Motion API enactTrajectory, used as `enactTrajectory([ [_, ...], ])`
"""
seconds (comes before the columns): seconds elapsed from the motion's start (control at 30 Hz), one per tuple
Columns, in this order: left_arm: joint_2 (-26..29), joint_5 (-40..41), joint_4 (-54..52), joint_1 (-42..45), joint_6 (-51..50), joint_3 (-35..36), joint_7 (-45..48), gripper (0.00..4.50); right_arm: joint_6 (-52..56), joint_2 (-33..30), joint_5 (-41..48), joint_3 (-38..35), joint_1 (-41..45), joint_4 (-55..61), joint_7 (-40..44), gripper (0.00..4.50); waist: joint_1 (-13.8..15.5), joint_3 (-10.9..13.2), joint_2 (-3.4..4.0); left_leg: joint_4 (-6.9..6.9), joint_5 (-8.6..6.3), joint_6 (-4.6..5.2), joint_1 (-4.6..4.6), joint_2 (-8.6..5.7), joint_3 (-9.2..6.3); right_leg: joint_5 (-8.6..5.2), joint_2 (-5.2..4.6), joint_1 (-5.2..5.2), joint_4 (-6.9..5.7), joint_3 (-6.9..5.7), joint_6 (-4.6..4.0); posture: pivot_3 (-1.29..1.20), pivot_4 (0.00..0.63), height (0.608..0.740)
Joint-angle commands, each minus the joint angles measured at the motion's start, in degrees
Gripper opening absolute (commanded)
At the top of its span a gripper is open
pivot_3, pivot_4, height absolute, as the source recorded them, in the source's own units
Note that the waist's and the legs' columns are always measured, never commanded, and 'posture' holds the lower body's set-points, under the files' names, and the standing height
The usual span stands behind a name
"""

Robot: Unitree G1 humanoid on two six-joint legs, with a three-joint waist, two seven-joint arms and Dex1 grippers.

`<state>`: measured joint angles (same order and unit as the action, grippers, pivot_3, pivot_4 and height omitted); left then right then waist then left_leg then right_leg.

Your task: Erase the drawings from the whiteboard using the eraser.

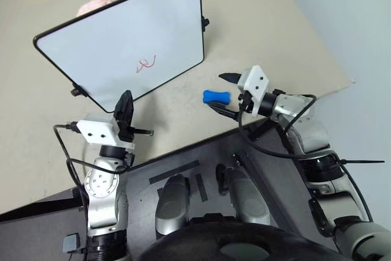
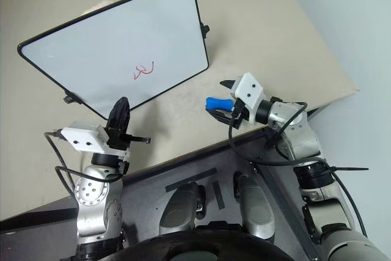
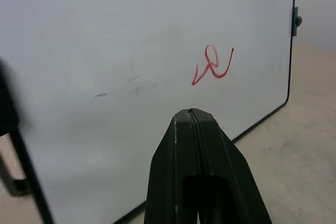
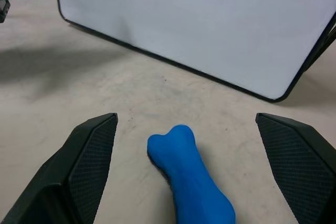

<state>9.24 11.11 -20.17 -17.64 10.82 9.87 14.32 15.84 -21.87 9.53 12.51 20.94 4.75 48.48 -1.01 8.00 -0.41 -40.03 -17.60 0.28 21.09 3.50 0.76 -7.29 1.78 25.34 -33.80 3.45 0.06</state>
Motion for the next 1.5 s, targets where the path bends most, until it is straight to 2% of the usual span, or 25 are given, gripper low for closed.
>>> enactTrajectory([
  [0.03, -0.72, -0.37, -2.87, -1.64, 1.52, 0.01, -0.82, 0.00, 1.08, -1.39, 2.24, -0.73, 0.45, 1.25, 2.41, 4.46, 0.00, 0.00, 0.00, 0.00, 0.00, 0.00, 0.00, 0.00, 0.00, -0.01, 0.00, 0.00, 0.00, 0.00, 0.01, 0.00, 0.150, 0.740],
  [0.47, -1.89, -1.49, -2.03, -1.58, 2.68, -1.24, -1.82, 0.00, -1.93, -2.73, -1.79, 2.65, 5.46, -10.72, 5.98, 4.46, 0.01, 0.00, 0.00, -0.01, 0.01, -0.01, -0.05, 0.01, 0.00, -0.02, 0.00, 0.01, -0.09, -0.01, 0.01, 0.00, 0.150, 0.740],
  [0.6, -2.07, -1.66, -1.80, -1.65, 3.11, -1.81, -2.11, 0.00, -4.12, -2.83, -3.48, 3.23, 6.75, -13.08, 6.41, 4.46, 0.00, 0.00, 0.00, -0.01, 0.01, -0.01, -0.05, 0.01, 0.00, 0.26, 0.00, 0.01, -0.09, 0.00, -0.46, 0.00, 0.150, 0.740],
  [0.7, -2.24, -1.70, -1.58, -1.63, 3.38, -2.11, -2.26, 0.00, -4.81, -2.50, -3.42, 3.22, 7.44, -13.98, 6.64, 4.46, -0.01, 0.00, 0.00, -0.01, 0.00, -0.01, -0.04, 0.01, 0.00, 0.26, 0.00, 0.01, -0.09, 0.00, -0.47, 0.00, 0.150, 0.740],
  [0.8, -2.47, -1.80, -1.37, -1.51, 3.52, -2.23, -2.35, 0.00, -5.22, -2.32, -3.08, 3.17, 7.71, -14.06, 6.97, 3.92, 0.01, 0.00, 0.00, -0.01, 0.01, -0.01, -0.04, 0.01, 0.00, 0.26, 0.00, 0.00, -0.09, 0.00, -0.47, 0.00, 0.150, 0.740],
  [0.9, -2.66, -1.85, -1.12, -1.29, 3.61, -2.36, -2.33, 0.00, -6.05, -2.24, -3.51, 3.29, 7.73, -13.98, 6.89, 2.92, 0.01, 0.00, 0.00, -0.01, 0.01, -0.01, -0.05, 0.01, 0.00, 0.26, 0.00, 0.00, -0.09, 0.00, -0.47, 0.00, 0.150, 0.740],
  [1.23, -2.85, -1.78, -0.31, -0.61, 3.88, -2.53, -2.17, 0.00, -7.38, -1.74, -4.34, 3.07, 8.67, -15.28, 6.45, 2.92, 0.01, 0.00, 0.00, -0.01, 0.01, -0.01, -0.05, 0.01, 0.00, 0.27, 0.00, 0.00, -0.09, 0.00, -0.48, 0.00, 0.150, 0.740],
  [1.33, -2.84, -1.77, -0.09, -0.43, 3.89, -2.55, -2.13, 0.00, -6.86, -1.45, -4.11, 2.91, 8.98, -15.61, 6.42, 2.40, 0.00, 0.00, 0.00, -0.01, 0.01, -0.01, -0.05, 0.01, 0.00, 0.28, 0.00, 0.00, -0.09, 0.00, -0.49, 0.00, 0.150, 0.740],
  [1.5, -2.81, -1.74, 0.27, -0.15, 3.95, -2.60, -2.05, 0.00, -7.67, -1.60, -4.75, 2.76, 8.84, -15.51, 5.92, 0.77, 0.01, 0.00, 0.00, -0.01, 0.01, -0.01, -0.05, 0.01, 0.00, 0.28, 0.00, 0.00, -0.09, 0.00, -0.50, 0.00, 0.150, 0.740],
])
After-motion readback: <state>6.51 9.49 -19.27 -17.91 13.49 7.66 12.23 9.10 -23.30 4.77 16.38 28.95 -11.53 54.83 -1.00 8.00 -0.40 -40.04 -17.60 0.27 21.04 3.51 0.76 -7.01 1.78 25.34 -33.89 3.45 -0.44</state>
